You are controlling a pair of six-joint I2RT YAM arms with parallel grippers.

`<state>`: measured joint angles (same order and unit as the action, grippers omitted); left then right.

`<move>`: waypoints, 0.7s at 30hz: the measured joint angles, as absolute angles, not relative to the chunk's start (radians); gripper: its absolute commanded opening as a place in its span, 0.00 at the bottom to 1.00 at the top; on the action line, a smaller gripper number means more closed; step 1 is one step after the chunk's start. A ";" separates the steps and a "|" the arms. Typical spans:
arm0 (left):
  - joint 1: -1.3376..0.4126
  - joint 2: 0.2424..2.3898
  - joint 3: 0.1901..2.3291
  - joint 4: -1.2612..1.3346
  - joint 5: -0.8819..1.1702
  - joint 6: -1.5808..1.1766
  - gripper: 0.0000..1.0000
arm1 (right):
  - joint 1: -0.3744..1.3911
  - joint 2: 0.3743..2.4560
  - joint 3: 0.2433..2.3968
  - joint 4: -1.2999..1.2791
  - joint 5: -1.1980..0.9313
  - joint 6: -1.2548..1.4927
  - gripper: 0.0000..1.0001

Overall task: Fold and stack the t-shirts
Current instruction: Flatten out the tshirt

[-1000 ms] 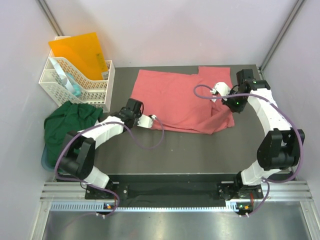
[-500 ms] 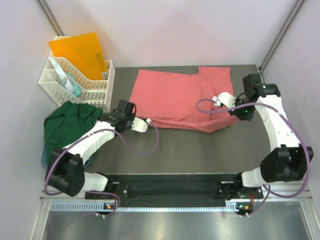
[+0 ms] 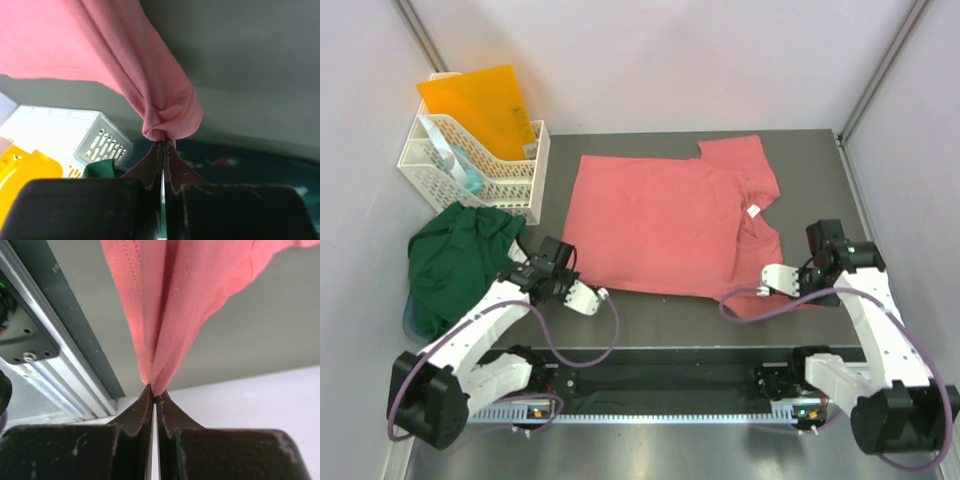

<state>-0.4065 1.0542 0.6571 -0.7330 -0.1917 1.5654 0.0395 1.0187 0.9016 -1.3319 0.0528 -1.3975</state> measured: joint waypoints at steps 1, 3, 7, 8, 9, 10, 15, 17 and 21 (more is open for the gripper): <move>-0.406 1.034 0.656 -0.759 -0.180 1.573 0.00 | 0.042 0.986 0.888 -1.332 0.066 -1.414 0.00; -0.406 0.984 0.656 -0.818 -0.154 1.592 0.00 | 0.043 0.920 0.868 -1.332 0.089 -1.452 0.00; -0.406 0.934 0.619 -0.834 -0.134 1.612 0.03 | 0.044 0.880 0.850 -1.338 0.103 -1.483 0.32; -0.406 0.934 0.609 -0.828 -0.134 1.612 0.14 | 0.044 0.891 0.850 -1.338 0.103 -1.477 0.48; -0.406 0.938 0.599 -0.822 -0.138 1.614 0.54 | 0.046 0.910 0.851 -1.339 0.110 -1.470 0.69; -0.406 0.946 0.594 -0.820 -0.146 1.617 0.59 | 0.048 0.929 0.854 -1.340 0.112 -1.465 0.73; -0.406 1.018 0.622 -0.833 -0.184 1.608 0.80 | 0.050 0.998 0.908 -1.340 0.115 -1.460 0.83; -0.405 1.054 0.666 -0.844 -0.194 1.598 0.89 | 0.050 1.000 0.954 -1.344 0.108 -1.462 0.82; -0.403 1.109 0.807 -0.856 -0.172 1.548 0.88 | 0.050 1.076 1.069 -1.345 0.073 -1.407 0.68</move>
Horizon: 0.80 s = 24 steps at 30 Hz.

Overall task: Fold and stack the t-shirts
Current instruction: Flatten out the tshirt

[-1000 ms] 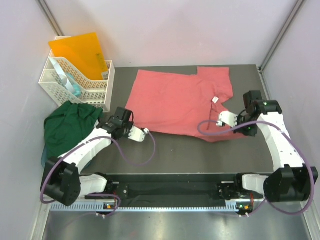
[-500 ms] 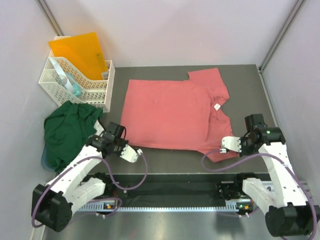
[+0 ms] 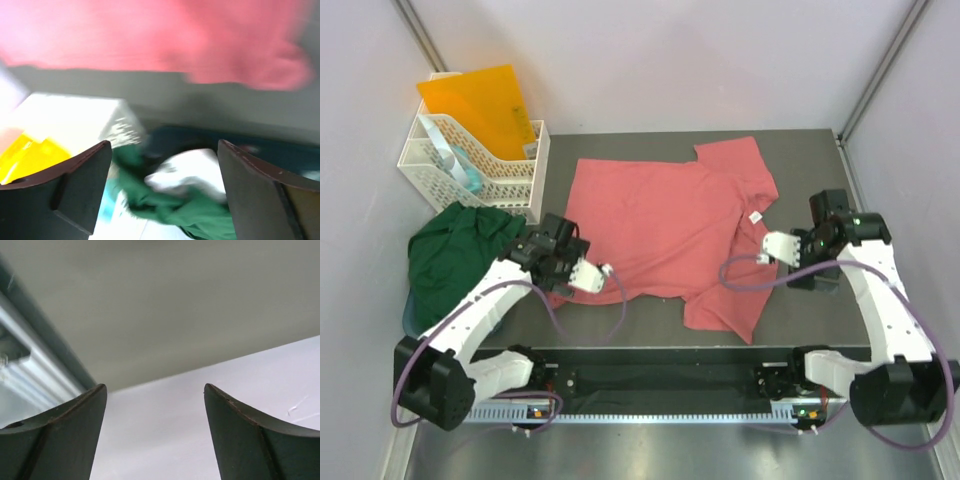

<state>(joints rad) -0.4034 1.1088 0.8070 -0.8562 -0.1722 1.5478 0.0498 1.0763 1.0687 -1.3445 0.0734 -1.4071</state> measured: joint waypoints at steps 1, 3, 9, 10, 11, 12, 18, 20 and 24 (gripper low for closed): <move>-0.403 1.126 0.854 -0.846 -0.161 1.523 0.84 | 0.050 1.113 1.105 -1.330 0.055 -1.362 0.62; -0.403 1.159 0.930 -0.786 -0.141 1.465 0.85 | 0.050 1.200 1.171 -1.286 0.018 -1.290 0.47; -0.395 1.330 1.011 -0.445 -0.158 1.348 0.26 | 0.051 1.585 1.447 -1.110 -0.116 -1.030 0.00; -0.390 1.383 1.022 -0.399 -0.162 1.335 0.09 | 0.051 1.638 1.483 -1.084 -0.127 -1.000 0.00; -0.384 1.446 1.039 -0.345 -0.174 1.330 0.00 | 0.051 1.708 1.531 -1.059 -0.141 -0.964 0.00; -0.379 1.514 1.060 -0.292 -0.184 1.326 0.00 | 0.050 1.773 1.576 -1.029 -0.152 -0.933 0.00; -0.348 1.977 1.338 -0.110 -0.298 1.296 0.00 | 0.053 2.119 1.871 -0.944 -0.179 -0.804 0.00; -0.337 2.085 1.441 -0.068 -0.324 1.288 0.00 | 0.059 2.193 1.958 -0.927 -0.178 -0.780 0.00; -0.322 2.193 1.575 -0.001 -0.363 1.296 0.00 | 0.088 2.271 2.081 -0.878 -0.169 -0.749 0.00</move>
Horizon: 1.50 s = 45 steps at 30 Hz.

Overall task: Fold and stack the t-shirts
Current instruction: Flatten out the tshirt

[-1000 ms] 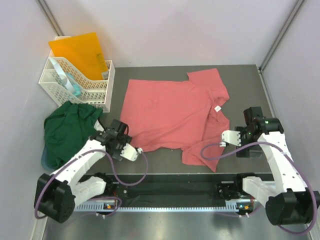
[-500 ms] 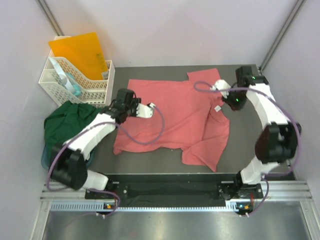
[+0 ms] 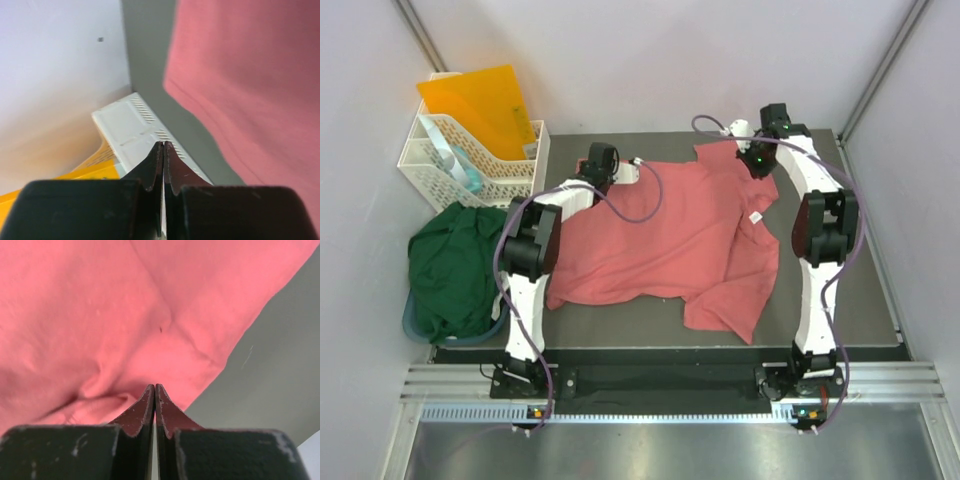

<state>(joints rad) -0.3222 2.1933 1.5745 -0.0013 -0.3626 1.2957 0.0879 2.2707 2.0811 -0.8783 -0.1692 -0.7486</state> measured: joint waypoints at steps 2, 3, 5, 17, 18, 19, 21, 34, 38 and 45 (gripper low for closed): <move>-0.319 2.217 1.614 0.025 -0.376 1.309 0.00 | 0.110 2.276 2.097 -0.854 -0.166 -0.736 0.00; -0.319 2.228 1.631 0.036 -0.382 1.313 0.00 | 0.120 2.276 2.100 -0.844 -0.166 -0.731 0.00; -0.319 2.244 1.660 0.052 -0.387 1.322 0.00 | 0.140 2.276 2.102 -0.834 -0.165 -0.725 0.00; -0.319 2.299 1.684 0.047 -0.339 1.324 0.00 | 0.141 2.268 1.874 -0.764 -0.082 -0.698 0.00; -0.319 2.309 1.689 0.045 -0.333 1.324 0.00 | 0.136 2.268 1.880 -0.764 -0.073 -0.694 0.00; -0.319 2.318 1.696 0.044 -0.330 1.324 0.00 | 0.132 2.268 1.887 -0.759 -0.064 -0.690 0.00; -0.319 2.346 1.721 0.041 -0.330 1.326 0.00 | 0.127 2.268 1.898 -0.747 -0.044 -0.685 0.00; -0.321 2.553 1.937 0.036 -0.398 1.346 0.00 | 0.107 2.265 1.864 -0.721 0.057 -0.700 0.00; -0.321 2.562 1.944 0.039 -0.419 1.353 0.00 | 0.095 2.262 1.832 -0.717 0.088 -0.712 0.00; -0.321 2.582 1.953 0.060 -0.470 1.367 0.00 | 0.084 2.281 1.856 -0.690 0.168 -0.710 0.00</move>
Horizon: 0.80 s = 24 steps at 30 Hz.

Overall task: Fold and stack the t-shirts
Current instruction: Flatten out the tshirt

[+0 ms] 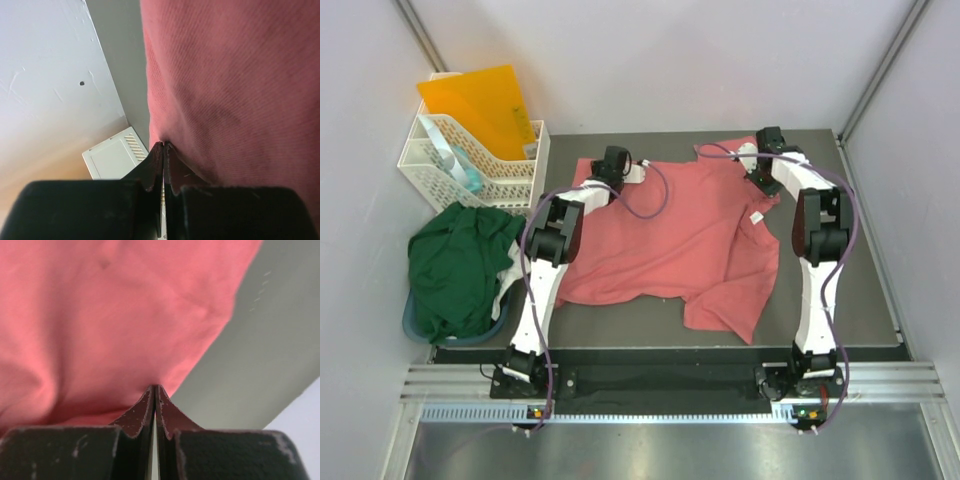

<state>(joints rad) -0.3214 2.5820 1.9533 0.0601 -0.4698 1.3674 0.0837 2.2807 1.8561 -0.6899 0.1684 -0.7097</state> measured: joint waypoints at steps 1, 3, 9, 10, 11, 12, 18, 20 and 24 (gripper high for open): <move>-0.322 2.585 1.959 0.060 -0.476 1.368 0.00 | 0.083 2.296 1.876 -0.685 0.180 -0.710 0.00; -0.322 2.597 1.978 0.061 -0.486 1.367 0.00 | 0.082 2.334 1.928 -0.678 0.200 -0.709 0.00; -0.321 2.645 2.055 0.061 -0.508 1.368 0.00 | 0.083 2.441 2.074 -0.647 0.262 -0.723 0.00; -0.321 2.653 2.065 0.061 -0.510 1.369 0.00 | 0.083 2.449 2.083 -0.640 0.270 -0.729 0.00; -0.321 2.660 2.077 0.062 -0.513 1.371 0.00 | 0.084 2.456 2.090 -0.633 0.278 -0.736 0.00; -0.321 2.666 2.084 0.065 -0.514 1.375 0.00 | 0.084 2.461 2.096 -0.628 0.282 -0.742 0.00; -0.321 2.723 2.165 0.098 -0.550 1.401 0.00 | 0.093 2.510 2.135 -0.548 0.345 -0.793 0.00; -0.320 2.741 2.186 0.124 -0.567 1.412 0.00 | 0.094 2.524 2.143 -0.513 0.363 -0.809 0.00; -0.317 2.766 2.207 0.176 -0.596 1.435 0.00 | 0.097 2.557 2.149 -0.408 0.420 -0.856 0.00</move>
<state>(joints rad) -0.3168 2.7663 2.2066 0.1764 -0.5964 1.4353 0.0975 2.5572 2.1487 -0.4076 0.4198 -0.8558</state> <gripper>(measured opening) 0.010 0.004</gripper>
